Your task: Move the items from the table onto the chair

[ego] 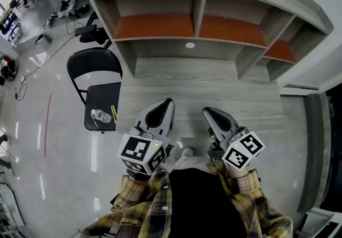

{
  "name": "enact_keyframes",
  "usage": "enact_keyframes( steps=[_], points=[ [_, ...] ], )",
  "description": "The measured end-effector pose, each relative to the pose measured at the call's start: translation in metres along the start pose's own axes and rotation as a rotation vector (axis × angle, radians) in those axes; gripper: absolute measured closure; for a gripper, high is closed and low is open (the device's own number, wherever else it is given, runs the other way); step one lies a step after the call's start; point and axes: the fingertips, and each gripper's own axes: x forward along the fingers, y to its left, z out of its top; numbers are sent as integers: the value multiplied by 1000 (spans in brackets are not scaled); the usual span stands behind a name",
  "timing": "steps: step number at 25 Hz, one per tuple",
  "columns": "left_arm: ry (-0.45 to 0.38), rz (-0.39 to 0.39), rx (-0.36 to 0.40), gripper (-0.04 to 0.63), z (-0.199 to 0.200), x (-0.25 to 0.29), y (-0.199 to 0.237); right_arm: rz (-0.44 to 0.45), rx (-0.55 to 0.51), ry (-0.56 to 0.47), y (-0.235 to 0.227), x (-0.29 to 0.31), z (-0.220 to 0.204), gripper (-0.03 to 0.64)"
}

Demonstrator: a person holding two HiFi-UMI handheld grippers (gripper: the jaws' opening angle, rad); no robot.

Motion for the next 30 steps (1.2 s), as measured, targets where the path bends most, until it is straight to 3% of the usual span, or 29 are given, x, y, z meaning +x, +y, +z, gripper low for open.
enact_keyframes(
  steps=[6,12,30],
  points=[
    [50,-88,10,591,-22,43,-70,-140,-13,-61,-62,-69,19,598],
    [75,-130,53,591,-32,64,-104,-168,3,-114,-78,-91,29,598],
    [62,-143,44,591,-37,59,-108,-206,-23,-105,-69,-92,21,598]
  ],
)
